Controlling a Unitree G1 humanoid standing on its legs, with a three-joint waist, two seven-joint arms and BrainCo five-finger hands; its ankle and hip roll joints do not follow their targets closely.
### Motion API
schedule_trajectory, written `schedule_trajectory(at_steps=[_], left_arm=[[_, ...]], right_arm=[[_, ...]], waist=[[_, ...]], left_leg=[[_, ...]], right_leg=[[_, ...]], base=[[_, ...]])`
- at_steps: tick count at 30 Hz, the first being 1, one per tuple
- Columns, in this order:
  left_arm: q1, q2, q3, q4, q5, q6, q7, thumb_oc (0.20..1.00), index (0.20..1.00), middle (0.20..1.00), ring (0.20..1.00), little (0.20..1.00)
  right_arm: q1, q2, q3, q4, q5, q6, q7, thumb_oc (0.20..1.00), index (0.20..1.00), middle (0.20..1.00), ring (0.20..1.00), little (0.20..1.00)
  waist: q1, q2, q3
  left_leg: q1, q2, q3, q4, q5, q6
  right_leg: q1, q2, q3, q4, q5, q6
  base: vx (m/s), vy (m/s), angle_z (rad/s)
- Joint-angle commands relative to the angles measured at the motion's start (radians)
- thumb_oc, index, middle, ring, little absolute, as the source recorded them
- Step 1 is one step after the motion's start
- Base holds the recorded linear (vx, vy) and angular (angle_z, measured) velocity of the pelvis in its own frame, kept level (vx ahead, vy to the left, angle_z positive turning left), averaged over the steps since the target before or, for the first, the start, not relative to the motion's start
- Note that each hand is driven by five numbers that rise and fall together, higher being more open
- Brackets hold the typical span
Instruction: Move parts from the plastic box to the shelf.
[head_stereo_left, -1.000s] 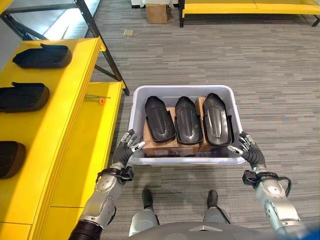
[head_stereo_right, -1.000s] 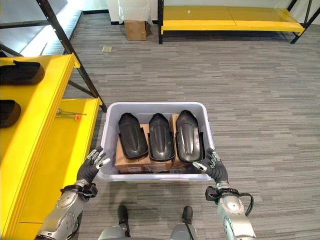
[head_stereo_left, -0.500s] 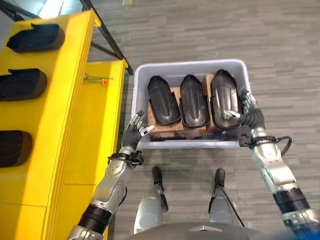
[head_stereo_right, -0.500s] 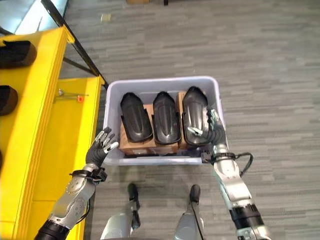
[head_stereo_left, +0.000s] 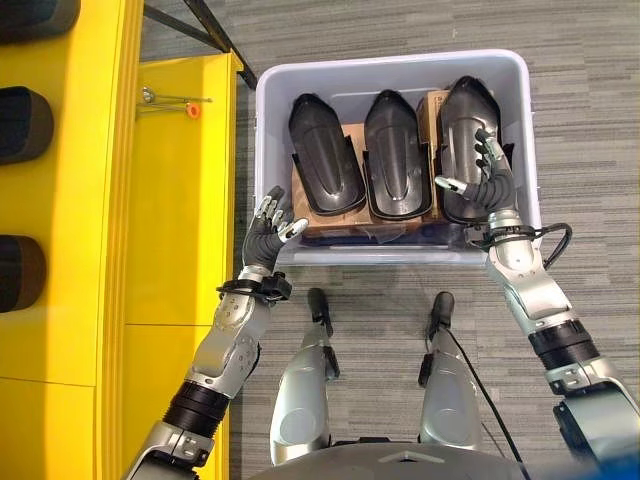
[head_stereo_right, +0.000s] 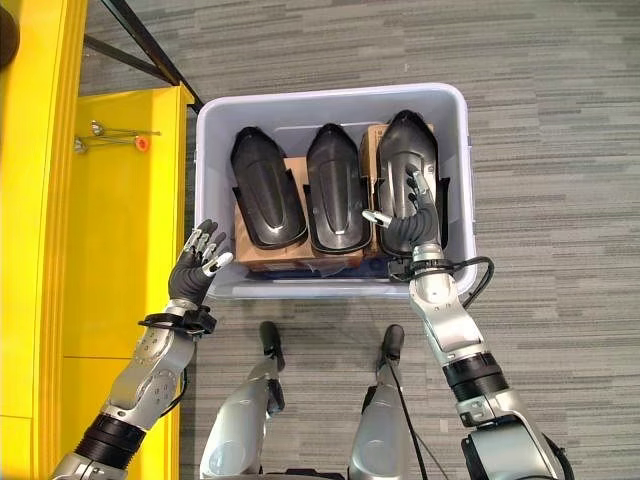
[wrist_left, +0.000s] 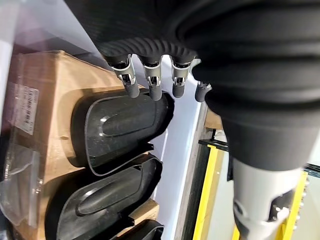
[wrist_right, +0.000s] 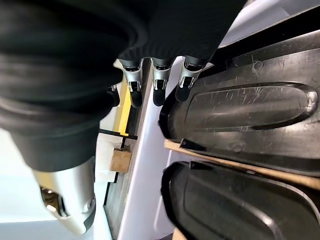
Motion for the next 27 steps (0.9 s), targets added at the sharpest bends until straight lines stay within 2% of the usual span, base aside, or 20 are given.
schedule_trajectory(at_steps=[1,3,5,6,7,10,19,27], left_arm=[[-0.002,0.029,-0.028,-0.090,-0.032,-0.071,0.016,1.000,1.000,1.000,1.000,1.000],[-0.008,0.033,-0.035,-0.092,-0.032,-0.071,0.019,1.000,1.000,1.000,1.000,1.000],[-0.014,0.038,-0.046,-0.096,-0.036,-0.073,0.018,1.000,1.000,1.000,1.000,1.000],[-0.016,0.038,-0.045,-0.096,-0.036,-0.073,0.018,1.000,1.000,1.000,1.000,1.000],[-0.017,0.041,-0.052,-0.098,-0.035,-0.073,0.017,1.000,1.000,1.000,1.000,1.000],[-0.019,0.045,-0.057,-0.102,-0.036,-0.074,0.015,1.000,1.000,1.000,1.000,1.000],[-0.021,0.059,-0.079,-0.104,-0.047,-0.074,0.017,1.000,1.000,1.000,1.000,1.000],[-0.033,0.068,-0.098,-0.117,-0.050,-0.070,0.007,1.000,1.000,1.000,1.000,1.000]], right_arm=[[-0.111,-0.052,-0.010,0.001,-0.022,-0.035,-0.037,1.000,1.000,1.000,1.000,1.000],[-0.135,-0.060,-0.004,0.022,-0.018,-0.032,-0.040,1.000,1.000,1.000,1.000,1.000],[-0.174,-0.073,0.002,0.060,-0.013,-0.029,-0.049,1.000,1.000,1.000,1.000,1.000],[-0.177,-0.074,0.003,0.061,-0.013,-0.030,-0.049,1.000,1.000,1.000,1.000,1.000],[-0.209,-0.085,0.006,0.082,-0.013,-0.027,-0.056,1.000,1.000,1.000,1.000,1.000],[-0.247,-0.098,0.007,0.119,-0.008,-0.024,-0.072,1.000,1.000,1.000,1.000,1.000],[-0.362,-0.072,0.005,0.279,0.114,-0.031,-0.096,1.000,1.000,1.000,1.000,1.000],[-0.424,-0.044,0.044,0.383,0.190,-0.030,-0.056,1.000,1.000,1.000,1.000,1.000]], waist=[[0.010,0.002,-0.021],[0.012,0.002,-0.016],[0.017,0.006,-0.008],[0.017,0.007,-0.004],[0.019,0.009,-0.001],[0.025,0.014,0.006],[0.043,0.035,0.026],[0.049,0.050,0.042]], left_leg=[[-0.054,0.075,0.017,0.132,-0.017,-0.052],[-0.052,0.075,0.010,0.138,-0.038,-0.063],[-0.063,0.075,0.007,0.146,-0.040,-0.063],[-0.075,0.076,0.013,0.145,-0.019,-0.051],[-0.074,0.075,0.005,0.151,-0.040,-0.063],[-0.083,0.072,0.002,0.152,-0.040,-0.063],[-0.118,0.068,0.002,0.157,-0.037,-0.060],[-0.146,0.062,-0.004,0.166,-0.040,-0.052]], right_leg=[[-0.087,-0.137,0.000,0.253,-0.116,0.037],[-0.087,-0.139,0.003,0.264,-0.138,0.044],[-0.097,-0.140,0.003,0.270,-0.139,0.043],[-0.108,-0.139,0.001,0.265,-0.117,0.035],[-0.108,-0.142,0.005,0.279,-0.141,0.041],[-0.118,-0.144,0.007,0.285,-0.142,0.041],[-0.168,-0.152,0.020,0.307,-0.142,0.036],[-0.200,-0.154,0.025,0.325,-0.145,0.033]], base=[[0.00,-0.006,-0.10],[0.07,-0.015,-0.04],[-0.01,-0.005,0.02],[0.00,0.000,0.00],[0.00,0.000,0.00],[0.02,-0.005,-0.01],[0.00,0.000,0.00],[0.00,0.003,0.00]])
